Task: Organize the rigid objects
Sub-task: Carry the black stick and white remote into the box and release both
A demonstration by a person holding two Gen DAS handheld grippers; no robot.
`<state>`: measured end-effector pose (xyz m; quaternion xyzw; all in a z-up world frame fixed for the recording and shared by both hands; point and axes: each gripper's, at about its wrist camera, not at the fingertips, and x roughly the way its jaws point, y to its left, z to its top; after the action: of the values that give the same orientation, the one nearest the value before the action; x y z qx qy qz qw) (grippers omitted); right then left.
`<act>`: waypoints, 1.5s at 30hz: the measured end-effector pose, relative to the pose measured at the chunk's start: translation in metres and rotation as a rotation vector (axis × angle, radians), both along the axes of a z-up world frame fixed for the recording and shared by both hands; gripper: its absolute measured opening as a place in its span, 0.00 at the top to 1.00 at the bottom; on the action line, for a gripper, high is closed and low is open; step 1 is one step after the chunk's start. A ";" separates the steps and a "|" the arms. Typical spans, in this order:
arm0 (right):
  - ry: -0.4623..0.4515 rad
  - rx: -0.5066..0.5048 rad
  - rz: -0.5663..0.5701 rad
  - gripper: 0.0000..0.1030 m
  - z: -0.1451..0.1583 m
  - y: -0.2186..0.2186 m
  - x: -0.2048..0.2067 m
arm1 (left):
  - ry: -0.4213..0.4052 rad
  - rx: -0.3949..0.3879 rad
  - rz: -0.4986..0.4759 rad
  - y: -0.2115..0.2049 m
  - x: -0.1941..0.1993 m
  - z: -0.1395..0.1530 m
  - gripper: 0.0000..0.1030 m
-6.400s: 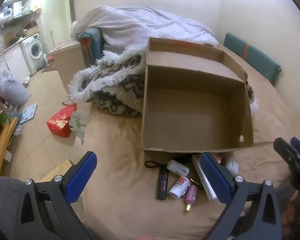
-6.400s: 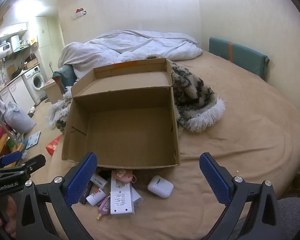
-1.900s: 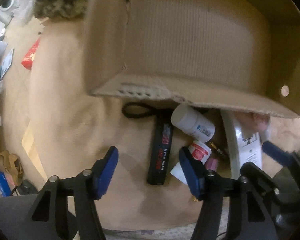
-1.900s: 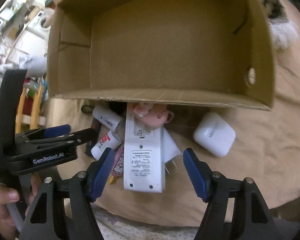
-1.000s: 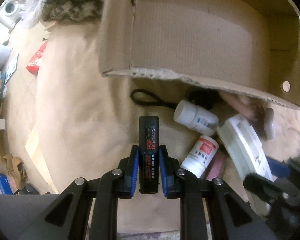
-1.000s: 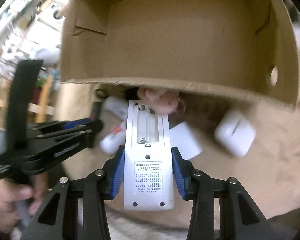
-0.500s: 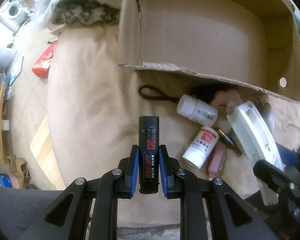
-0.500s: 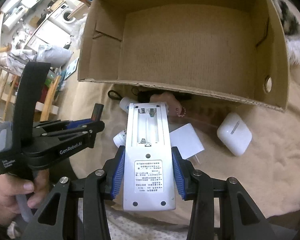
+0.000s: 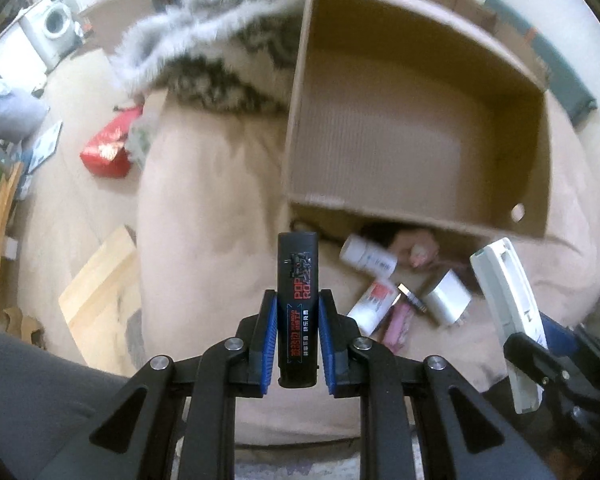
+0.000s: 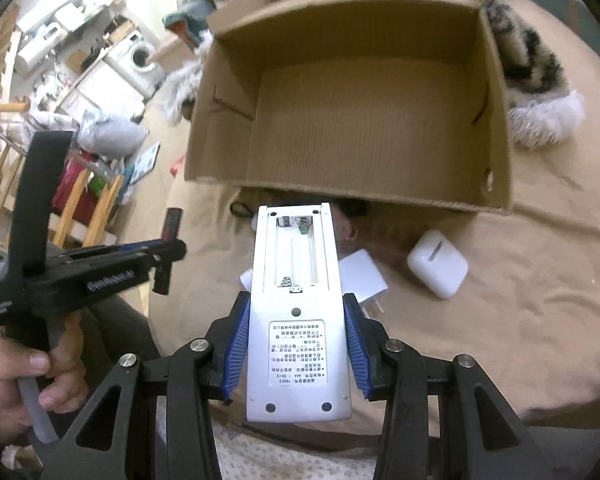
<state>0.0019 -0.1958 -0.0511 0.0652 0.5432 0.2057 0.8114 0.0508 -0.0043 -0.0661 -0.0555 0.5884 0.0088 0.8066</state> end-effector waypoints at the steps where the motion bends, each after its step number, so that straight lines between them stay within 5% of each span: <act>1: -0.024 0.010 -0.014 0.56 0.006 -0.003 0.000 | -0.013 -0.011 -0.005 0.000 0.001 0.005 0.83; 9: -0.155 0.082 -0.123 0.56 0.037 -0.022 0.016 | -0.106 -0.026 -0.011 0.010 0.012 0.028 0.83; 15: -0.160 0.063 -0.131 0.56 0.043 -0.027 0.047 | -0.129 -0.039 -0.053 0.005 0.041 0.033 0.83; 22: -0.122 0.024 -0.140 0.56 0.032 -0.026 0.097 | -0.151 0.101 -0.065 -0.012 0.085 0.028 0.83; 32: -0.059 -0.056 -0.146 0.55 -0.001 -0.017 0.160 | -0.207 0.118 -0.105 -0.025 0.126 0.009 0.83; 45: 0.049 -0.163 -0.126 0.55 -0.046 0.000 0.182 | -0.139 0.092 -0.078 -0.021 0.133 -0.013 0.83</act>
<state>0.1840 -0.1962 -0.0967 0.0379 0.5726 0.1077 0.8118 0.1842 -0.0251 -0.0788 0.0041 0.5316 0.0007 0.8470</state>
